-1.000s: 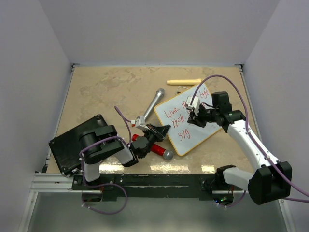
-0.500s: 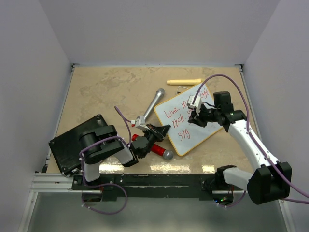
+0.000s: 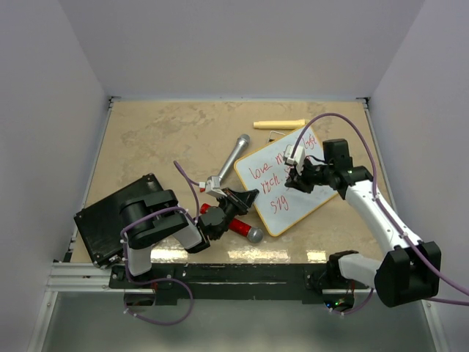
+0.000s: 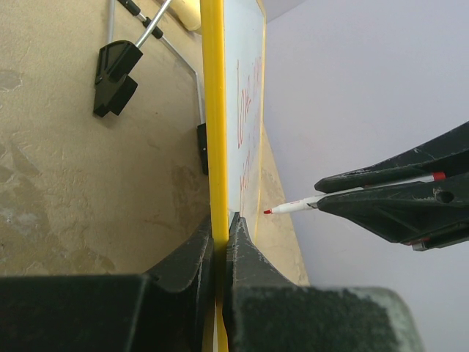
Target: Write a sentence on the whiteboard
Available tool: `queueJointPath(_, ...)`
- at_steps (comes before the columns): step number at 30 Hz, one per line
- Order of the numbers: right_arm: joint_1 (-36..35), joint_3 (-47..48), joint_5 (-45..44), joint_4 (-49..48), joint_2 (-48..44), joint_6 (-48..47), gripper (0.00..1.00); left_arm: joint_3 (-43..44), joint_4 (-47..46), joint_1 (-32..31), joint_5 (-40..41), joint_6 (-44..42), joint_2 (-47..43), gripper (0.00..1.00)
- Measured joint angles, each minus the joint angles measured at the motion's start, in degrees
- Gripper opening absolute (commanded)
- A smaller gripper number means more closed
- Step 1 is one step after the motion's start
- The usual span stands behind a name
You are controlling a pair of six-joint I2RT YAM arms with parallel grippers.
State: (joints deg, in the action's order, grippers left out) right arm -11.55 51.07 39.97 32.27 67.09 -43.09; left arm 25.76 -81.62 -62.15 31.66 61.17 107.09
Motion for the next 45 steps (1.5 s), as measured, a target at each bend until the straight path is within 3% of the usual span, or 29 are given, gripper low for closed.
queueJointPath(19,-2.69,-1.99,-3.39,-5.46,1.22,3.26,0.0,0.15,0.07,0.0,-0.2,0.0,0.07,0.0)
queueJointPath(37,-2.69,-1.36,-2.71,4.02,2.97,-4.04,0.0,0.15,0.09,0.28,-0.35,0.28,0.7,0.0)
queueJointPath(45,-2.69,-1.27,-2.99,2.86,2.93,-1.31,0.0,0.15,0.02,0.28,-0.39,0.37,0.7,0.0)
